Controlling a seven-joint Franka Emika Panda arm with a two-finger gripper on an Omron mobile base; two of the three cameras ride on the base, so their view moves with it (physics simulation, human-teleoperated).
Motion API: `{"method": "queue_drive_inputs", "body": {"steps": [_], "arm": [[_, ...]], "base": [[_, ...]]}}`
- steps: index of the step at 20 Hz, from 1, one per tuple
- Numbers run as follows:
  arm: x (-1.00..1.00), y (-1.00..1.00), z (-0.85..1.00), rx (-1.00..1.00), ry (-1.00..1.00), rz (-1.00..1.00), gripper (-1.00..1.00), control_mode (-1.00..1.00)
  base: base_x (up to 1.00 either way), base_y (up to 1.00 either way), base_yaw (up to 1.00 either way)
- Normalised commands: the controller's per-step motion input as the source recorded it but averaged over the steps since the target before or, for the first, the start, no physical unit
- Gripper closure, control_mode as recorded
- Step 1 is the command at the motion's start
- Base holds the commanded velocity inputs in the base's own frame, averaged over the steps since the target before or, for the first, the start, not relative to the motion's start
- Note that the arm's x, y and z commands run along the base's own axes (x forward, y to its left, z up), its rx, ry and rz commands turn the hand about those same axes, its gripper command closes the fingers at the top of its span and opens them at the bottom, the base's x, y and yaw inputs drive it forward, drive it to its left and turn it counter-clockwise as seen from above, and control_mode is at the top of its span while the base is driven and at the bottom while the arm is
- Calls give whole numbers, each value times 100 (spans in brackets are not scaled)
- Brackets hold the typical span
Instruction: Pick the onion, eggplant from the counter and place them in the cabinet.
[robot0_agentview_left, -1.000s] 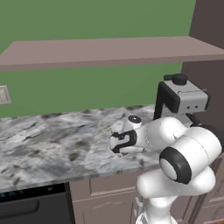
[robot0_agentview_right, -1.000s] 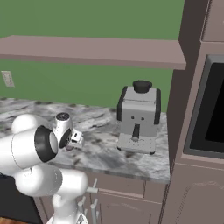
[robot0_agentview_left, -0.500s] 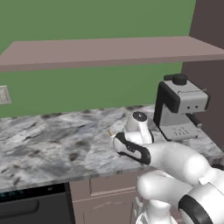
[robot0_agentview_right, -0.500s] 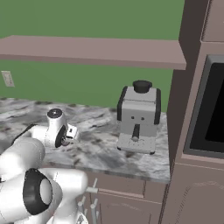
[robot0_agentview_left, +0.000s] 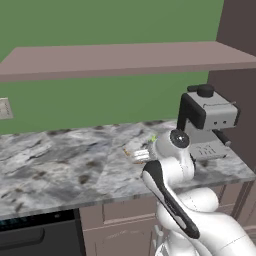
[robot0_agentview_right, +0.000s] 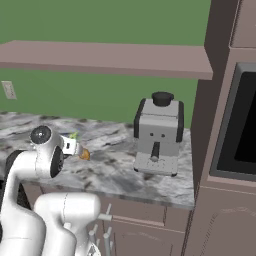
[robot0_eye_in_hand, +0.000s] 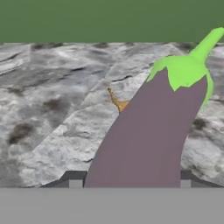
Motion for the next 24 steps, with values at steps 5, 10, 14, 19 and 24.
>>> {"method": "queue_drive_inputs", "body": {"steps": [5,10,14,19,24], "arm": [[-51,-1,100,0,-18,0,100,-100],[-48,-5,100,0,-10,0,100,-100],[-61,-19,100,0,-8,0,100,-100],[-38,-23,100,0,-14,0,100,-100],[-28,-22,100,0,-10,0,100,-100]], "base": [[0,0,0],[0,0,0],[0,0,0],[0,0,0],[0,0,0]]}}
